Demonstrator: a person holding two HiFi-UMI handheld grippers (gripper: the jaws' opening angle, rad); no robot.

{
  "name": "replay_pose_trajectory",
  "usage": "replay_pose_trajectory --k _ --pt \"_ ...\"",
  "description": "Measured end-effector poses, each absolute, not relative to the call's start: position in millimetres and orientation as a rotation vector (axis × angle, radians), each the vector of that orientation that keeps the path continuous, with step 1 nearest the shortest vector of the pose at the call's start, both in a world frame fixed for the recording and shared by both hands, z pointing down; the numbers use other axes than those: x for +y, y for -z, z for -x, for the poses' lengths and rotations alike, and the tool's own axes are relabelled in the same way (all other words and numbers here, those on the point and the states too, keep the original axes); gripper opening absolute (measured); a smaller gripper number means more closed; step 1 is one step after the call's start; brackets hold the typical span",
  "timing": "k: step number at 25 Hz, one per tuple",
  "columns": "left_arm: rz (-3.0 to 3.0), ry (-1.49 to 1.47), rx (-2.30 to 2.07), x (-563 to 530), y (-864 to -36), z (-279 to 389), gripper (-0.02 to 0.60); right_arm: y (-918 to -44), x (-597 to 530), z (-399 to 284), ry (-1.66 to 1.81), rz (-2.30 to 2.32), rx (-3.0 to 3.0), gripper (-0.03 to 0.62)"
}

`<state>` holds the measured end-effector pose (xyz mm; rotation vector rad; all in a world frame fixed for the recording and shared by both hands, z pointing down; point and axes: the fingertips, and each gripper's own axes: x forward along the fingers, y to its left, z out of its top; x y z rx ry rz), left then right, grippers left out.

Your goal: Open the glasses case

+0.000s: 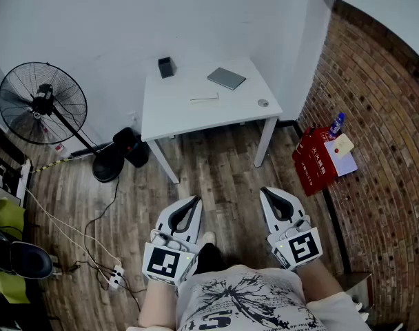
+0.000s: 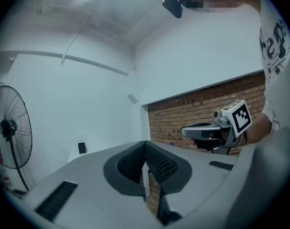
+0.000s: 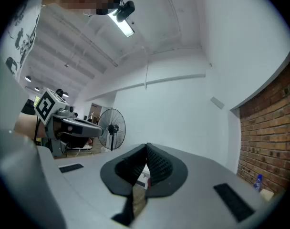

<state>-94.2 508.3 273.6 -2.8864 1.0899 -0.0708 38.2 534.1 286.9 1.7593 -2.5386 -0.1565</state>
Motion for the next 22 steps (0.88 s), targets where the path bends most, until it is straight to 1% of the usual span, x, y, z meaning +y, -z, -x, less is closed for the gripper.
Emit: replay_pose_trajectory --k 8,10,12,14,15,16,17,18,20,22 --pt "2.885 0.067 1.101 515 -274 93 0.014 -292 541 -41 0.138 -1.768 -2.54 0.012" --pt "2.892 0.128 1.104 518 -282 94 0.014 -294 542 -41 0.132 -1.762 -2.544 0.012" --pt "2.903 0.255 1.107 521 -293 97 0.014 -297 544 -40 0.113 -1.745 -2.561 0.014" --pt "2.905 0.255 1.108 521 -294 95 0.014 -298 544 -40 0.078 -1.747 -2.578 0.014" --pt "2.904 0.235 1.109 521 -295 93 0.014 -298 543 -41 0.066 -1.75 -2.586 0.025" --pt "2.905 0.227 1.111 520 -295 92 0.014 -297 540 -42 0.059 -1.748 -2.599 0.247" --pt "2.906 0.225 1.111 519 -297 91 0.014 -296 536 -43 0.054 -1.752 -2.608 0.49" --pt "2.908 0.227 1.109 517 -298 90 0.014 -295 530 -47 0.053 -1.768 -2.604 0.532" --pt "2.909 0.242 1.111 510 -300 89 0.014 -295 518 -55 0.058 -1.8 -2.57 0.572" --pt "2.909 0.235 1.115 500 -297 89 0.014 -297 506 -57 0.054 -1.8 -2.547 0.584"
